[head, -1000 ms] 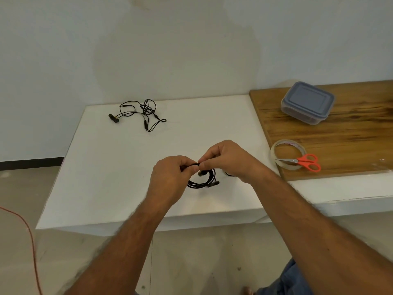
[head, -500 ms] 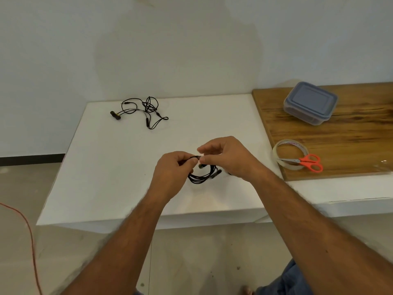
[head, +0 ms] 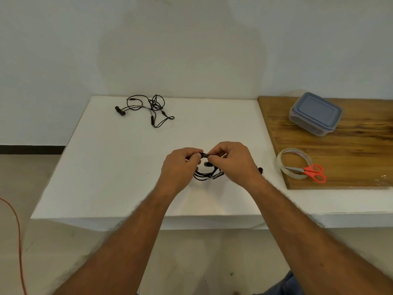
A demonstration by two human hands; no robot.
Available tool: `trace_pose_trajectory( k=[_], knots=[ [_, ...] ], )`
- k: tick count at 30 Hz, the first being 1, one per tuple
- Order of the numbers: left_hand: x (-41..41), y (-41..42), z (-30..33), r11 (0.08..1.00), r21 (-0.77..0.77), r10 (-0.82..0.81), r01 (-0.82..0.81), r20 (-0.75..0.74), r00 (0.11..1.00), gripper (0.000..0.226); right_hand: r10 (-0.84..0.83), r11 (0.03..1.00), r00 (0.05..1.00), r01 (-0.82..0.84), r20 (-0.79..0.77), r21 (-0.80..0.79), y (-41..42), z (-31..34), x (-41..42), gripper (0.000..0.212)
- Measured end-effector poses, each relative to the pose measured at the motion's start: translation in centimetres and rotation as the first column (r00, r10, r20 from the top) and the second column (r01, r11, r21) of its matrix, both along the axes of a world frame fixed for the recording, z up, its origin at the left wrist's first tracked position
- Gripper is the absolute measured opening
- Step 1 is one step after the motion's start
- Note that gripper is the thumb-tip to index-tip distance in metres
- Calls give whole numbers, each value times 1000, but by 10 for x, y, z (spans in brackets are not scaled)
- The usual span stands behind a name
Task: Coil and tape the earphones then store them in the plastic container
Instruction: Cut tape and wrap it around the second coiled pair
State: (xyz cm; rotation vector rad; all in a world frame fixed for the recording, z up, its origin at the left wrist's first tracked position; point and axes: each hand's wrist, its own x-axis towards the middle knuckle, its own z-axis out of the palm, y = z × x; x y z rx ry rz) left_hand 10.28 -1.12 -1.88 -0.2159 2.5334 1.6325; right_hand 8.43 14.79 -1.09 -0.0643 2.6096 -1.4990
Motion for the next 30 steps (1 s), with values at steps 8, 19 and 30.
trace_pose_trajectory(
  k=[8,19,30],
  knots=[
    [-9,-16,-15,996,-20,84,-83,24,996,32,-178,982,984,178,-9,59,11,-7,-16,10],
    [-15,-15,-20,993,-70,90,-91,-19,996,34,-55,961,998,46,25,274,0,-5,-58,7],
    [-15,-13,-23,991,-128,36,-40,-36,999,39,106,798,994,-70,-26,599,8,-11,-65,30]
  ],
)
